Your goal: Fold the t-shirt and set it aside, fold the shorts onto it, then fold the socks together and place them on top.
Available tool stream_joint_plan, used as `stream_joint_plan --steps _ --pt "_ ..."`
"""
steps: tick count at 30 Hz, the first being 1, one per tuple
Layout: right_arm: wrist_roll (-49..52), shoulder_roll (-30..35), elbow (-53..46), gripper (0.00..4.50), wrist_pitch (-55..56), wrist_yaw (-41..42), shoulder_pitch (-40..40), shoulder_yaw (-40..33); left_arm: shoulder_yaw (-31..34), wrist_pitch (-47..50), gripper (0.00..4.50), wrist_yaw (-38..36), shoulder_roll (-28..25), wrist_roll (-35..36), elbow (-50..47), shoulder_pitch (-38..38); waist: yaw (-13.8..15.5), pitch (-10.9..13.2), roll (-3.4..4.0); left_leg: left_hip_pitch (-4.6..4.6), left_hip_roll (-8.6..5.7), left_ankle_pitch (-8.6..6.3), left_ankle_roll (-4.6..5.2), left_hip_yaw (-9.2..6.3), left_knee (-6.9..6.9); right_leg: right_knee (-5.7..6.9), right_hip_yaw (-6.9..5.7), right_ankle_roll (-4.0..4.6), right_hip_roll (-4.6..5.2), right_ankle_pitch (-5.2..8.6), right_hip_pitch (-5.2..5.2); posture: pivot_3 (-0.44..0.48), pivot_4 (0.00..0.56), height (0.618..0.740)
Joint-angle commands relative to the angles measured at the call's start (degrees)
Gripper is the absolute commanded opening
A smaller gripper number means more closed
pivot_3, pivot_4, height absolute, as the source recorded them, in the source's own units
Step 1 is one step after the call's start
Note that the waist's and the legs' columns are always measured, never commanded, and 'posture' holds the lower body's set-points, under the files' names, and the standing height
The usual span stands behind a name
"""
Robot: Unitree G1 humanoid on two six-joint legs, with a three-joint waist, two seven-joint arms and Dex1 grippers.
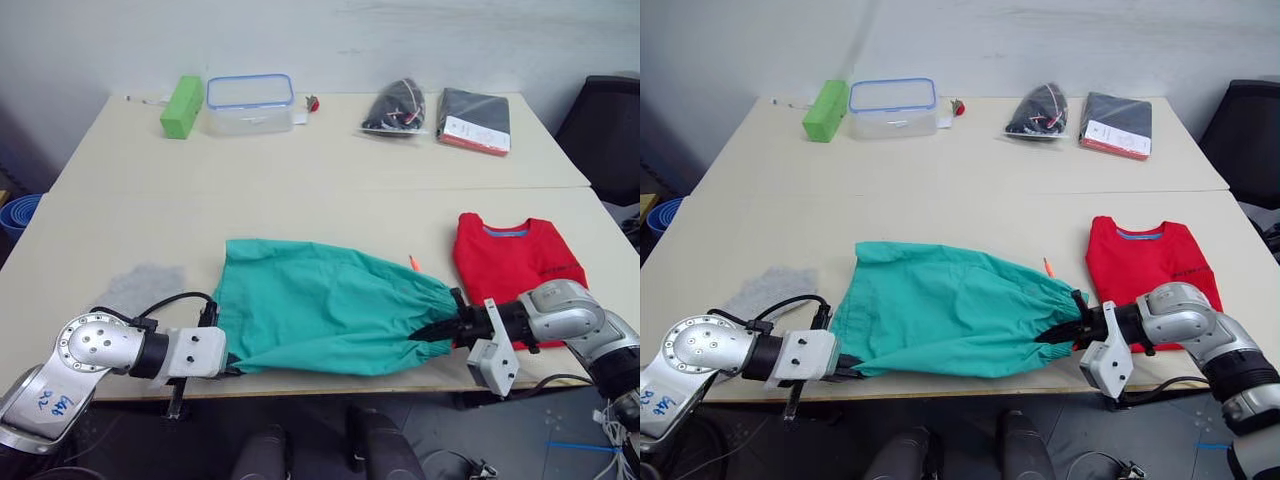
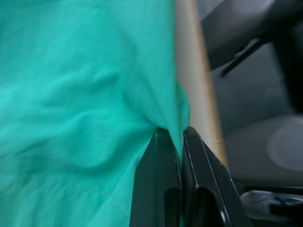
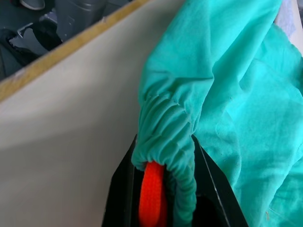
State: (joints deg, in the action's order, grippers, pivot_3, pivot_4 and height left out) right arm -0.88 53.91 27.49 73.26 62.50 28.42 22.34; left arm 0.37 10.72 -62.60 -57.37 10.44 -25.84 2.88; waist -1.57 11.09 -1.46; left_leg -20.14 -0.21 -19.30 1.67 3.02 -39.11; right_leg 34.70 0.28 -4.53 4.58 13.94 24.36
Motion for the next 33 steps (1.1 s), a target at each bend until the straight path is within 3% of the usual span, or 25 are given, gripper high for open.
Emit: stream_joint_plan --steps 1,4,7,10,11,15,18,22,28,31,33 --pt "1.66 1.65 -0.40 0.83 -0.93 -0.51 -0.52 0.72 0.60 -0.01 0.00 1.20 0.83 -0.20 1.01 0.54 -0.01 0.00 0.00 0.00 0.02 -0.01 -0.04 0.00 0.01 0.10 -0.02 -0.16 -0.02 -0.09 0.05 0.000 0.150 0.740" --pt "4.86 4.93 -4.43 1.81 -5.87 -1.32 -4.34 -1.64 3.85 2.77 0.67 -0.90 0.30 4.41 0.74 3.62 -0.01 0.00 0.01 -0.03 0.10 -0.03 -0.13 -0.01 0.06 0.16 -0.05 -0.17 -0.07 -0.09 0.15 0.000 0.150 0.740" --pt "10.26 9.73 -11.64 2.91 -13.15 -3.08 -9.95 -5.97 12.23 11.54 1.60 -4.86 -1.42 15.34 -1.89 7.16 0.00 0.01 0.02 -0.04 0.15 -0.04 -0.16 -0.03 0.10 0.18 -0.08 -0.08 -0.07 -0.03 0.18 0.000 0.150 0.740" --pt "18.61 15.97 -21.19 3.99 -25.23 -3.38 -18.15 -10.99 19.86 20.97 2.59 -5.83 -2.43 26.85 -1.86 4.49 0.24 0.02 0.04 0.00 0.17 0.00 -0.22 -0.11 0.07 0.24 -0.11 0.07 -0.05 0.06 0.14 0.000 0.150 0.740" --pt "22.96 18.32 -25.03 4.01 -30.66 -3.38 -21.71 -13.46 21.36 24.41 2.88 -5.32 -2.91 30.90 -0.97 1.44 0.60 0.02 0.11 -0.01 0.17 0.03 -0.27 -0.17 0.07 0.23 -0.14 0.20 -0.04 0.13 0.12 0.000 0.150 0.740" --pt "40.08 23.12 -38.35 4.01 -53.85 -5.30 -30.91 -23.56 18.97 33.21 2.88 -0.35 -1.88 38.20 1.77 -12.16 1.40 0.00 0.16 0.02 0.17 0.13 -0.42 -0.32 0.05 0.30 -0.26 0.15 -0.10 0.12 0.04 0.000 0.150 0.740" --pt "46.34 20.35 -44.30 4.01 -67.70 -11.11 -29.00 -25.93 10.17 34.81 2.88 4.66 1.14 32.96 3.90 -20.44 1.36 -0.02 0.19 0.04 0.17 0.15 -0.45 -0.34 0.05 0.31 -0.28 -0.17 -0.15 -0.06 0.02 0.000 0.150 0.740" --pt "46.69 9.64 -50.01 3.05 -82.42 -21.09 -19.88 -19.36 -2.60 30.36 1.93 11.45 11.60 21.95 11.65 -29.60 1.45 -0.08 0.09 -0.06 0.17 0.14 -0.53 -0.36 0.06 0.20 -0.30 -0.22 -0.25 -0.09 0.08 0.000 0.150 0.740" --pt "37.52 -5.97 -50.16 0.90 -92.92 -25.89 -10.60 -9.87 -9.08 24.52 0.04 12.39 19.24 14.34 19.40 -31.56 1.37 -0.08 0.04 -0.42 0.21 0.16 -0.56 -0.30 0.06 0.16 -0.25 -0.25 -0.34 -0.11 0.50 0.000 0.150 0.740" --pt "31.59 -10.24 -46.49 0.02 -93.81 -23.90 -8.63 -5.83 -9.86 20.42 0.00 14.41 22.34 10.41 24.62 -32.26 1.51 -0.09 0.02 -0.57 0.17 0.16 -0.51 -0.30 0.03 0.17 -0.27 -0.25 -0.29 -0.11 0.65 0.000 0.150 0.740" --pt "25.98 -11.92 -43.14 0.02 -92.71 -22.38 -7.57 -2.76 -9.20 19.64 0.00 16.72 24.75 9.07 27.52 -33.07 1.64 -0.10 0.01 -0.61 0.09 0.19 -0.42 -0.33 0.02 0.17 -0.32 -0.28 -0.21 -0.12 0.64 0.000 0.150 0.740"
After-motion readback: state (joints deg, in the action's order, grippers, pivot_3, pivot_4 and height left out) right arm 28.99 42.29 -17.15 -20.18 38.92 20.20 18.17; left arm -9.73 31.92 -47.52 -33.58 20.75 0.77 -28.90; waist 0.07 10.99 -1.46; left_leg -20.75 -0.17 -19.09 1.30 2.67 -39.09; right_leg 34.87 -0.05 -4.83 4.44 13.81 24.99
